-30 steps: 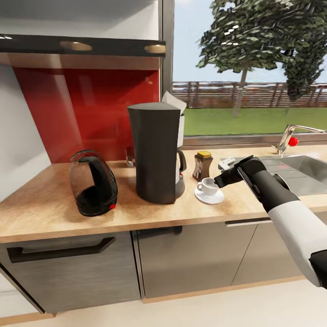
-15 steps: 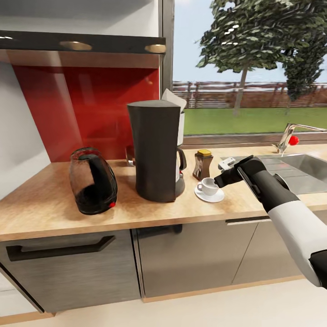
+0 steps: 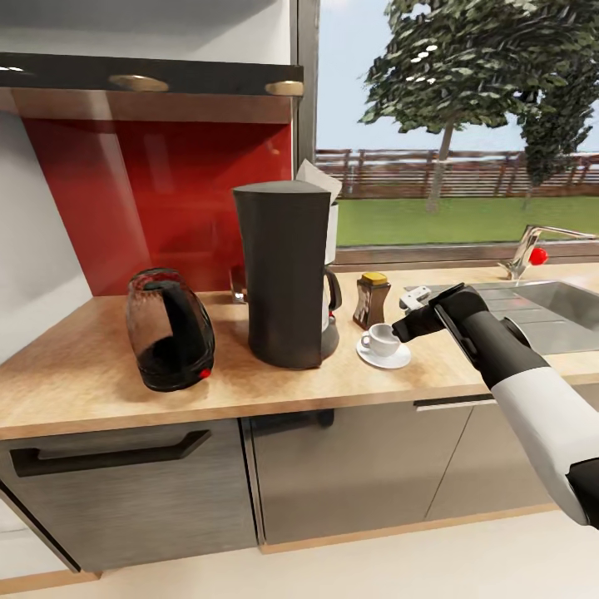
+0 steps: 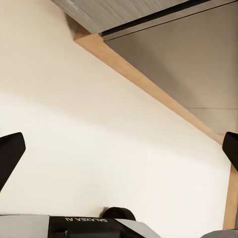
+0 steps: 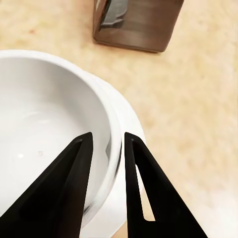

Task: Set up a coffee station on the kitchen countertop: keep the coffee maker on the countertop, move the bottle of coffee from the kitchen shelf to the counter next to the coffee maker, place a paper coffee filter on top of the coffee maker, put the saucer next to the coffee maker with the coffee cup on the saucer, and place the electric kettle next to the coffee maker.

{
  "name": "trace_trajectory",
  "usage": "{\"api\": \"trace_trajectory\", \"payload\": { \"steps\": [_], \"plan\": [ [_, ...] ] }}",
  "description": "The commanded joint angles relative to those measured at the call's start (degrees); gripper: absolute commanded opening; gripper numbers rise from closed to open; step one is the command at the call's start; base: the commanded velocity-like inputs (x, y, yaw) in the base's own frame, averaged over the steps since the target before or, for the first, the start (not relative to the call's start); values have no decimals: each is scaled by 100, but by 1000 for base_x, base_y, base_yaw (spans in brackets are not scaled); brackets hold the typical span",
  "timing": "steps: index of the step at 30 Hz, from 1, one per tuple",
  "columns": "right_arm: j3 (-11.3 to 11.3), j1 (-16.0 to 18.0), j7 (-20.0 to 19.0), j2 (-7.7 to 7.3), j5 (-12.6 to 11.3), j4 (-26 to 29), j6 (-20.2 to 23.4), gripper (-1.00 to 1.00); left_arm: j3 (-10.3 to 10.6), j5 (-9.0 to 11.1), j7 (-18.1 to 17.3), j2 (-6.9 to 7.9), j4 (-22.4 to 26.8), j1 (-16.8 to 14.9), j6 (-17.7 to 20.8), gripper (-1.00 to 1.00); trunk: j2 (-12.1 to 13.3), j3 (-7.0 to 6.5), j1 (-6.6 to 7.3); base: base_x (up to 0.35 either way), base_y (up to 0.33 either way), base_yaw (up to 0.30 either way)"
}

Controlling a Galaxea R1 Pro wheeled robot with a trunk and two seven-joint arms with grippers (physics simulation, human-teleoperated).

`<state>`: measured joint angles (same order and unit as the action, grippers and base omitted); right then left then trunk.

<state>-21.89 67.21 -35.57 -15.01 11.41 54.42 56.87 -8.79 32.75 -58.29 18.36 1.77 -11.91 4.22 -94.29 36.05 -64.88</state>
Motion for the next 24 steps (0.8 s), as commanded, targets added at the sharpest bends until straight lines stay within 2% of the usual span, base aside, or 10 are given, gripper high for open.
{"api": "trace_trajectory", "payload": {
  "steps": [1, 5, 6, 24],
  "plan": [
    [-13, 1, -56, -4, 17, -71, 26, -100, -44, -23, -23, 0, -1, -5, 44, 100, -2, 8, 0, 0, 0, 0],
    [-9, 2, -56, -2, 17, -71, 26, -100, -44, -23, -21, 0, -1, -5, 44, 100, -2, 8, 0, 0, 0, 0],
    [-9, 2, -56, -2, 18, -71, 26, 100, -44, -23, -23, 0, -1, -5, 44, 100, -2, 8, 0, 0, 0, 0],
    [-8, 2, -56, -2, 11, -65, 26, 100, -44, -23, -25, 0, -1, -5, 44, 100, -2, 8, 0, 0, 0, 0]
  ]
}}
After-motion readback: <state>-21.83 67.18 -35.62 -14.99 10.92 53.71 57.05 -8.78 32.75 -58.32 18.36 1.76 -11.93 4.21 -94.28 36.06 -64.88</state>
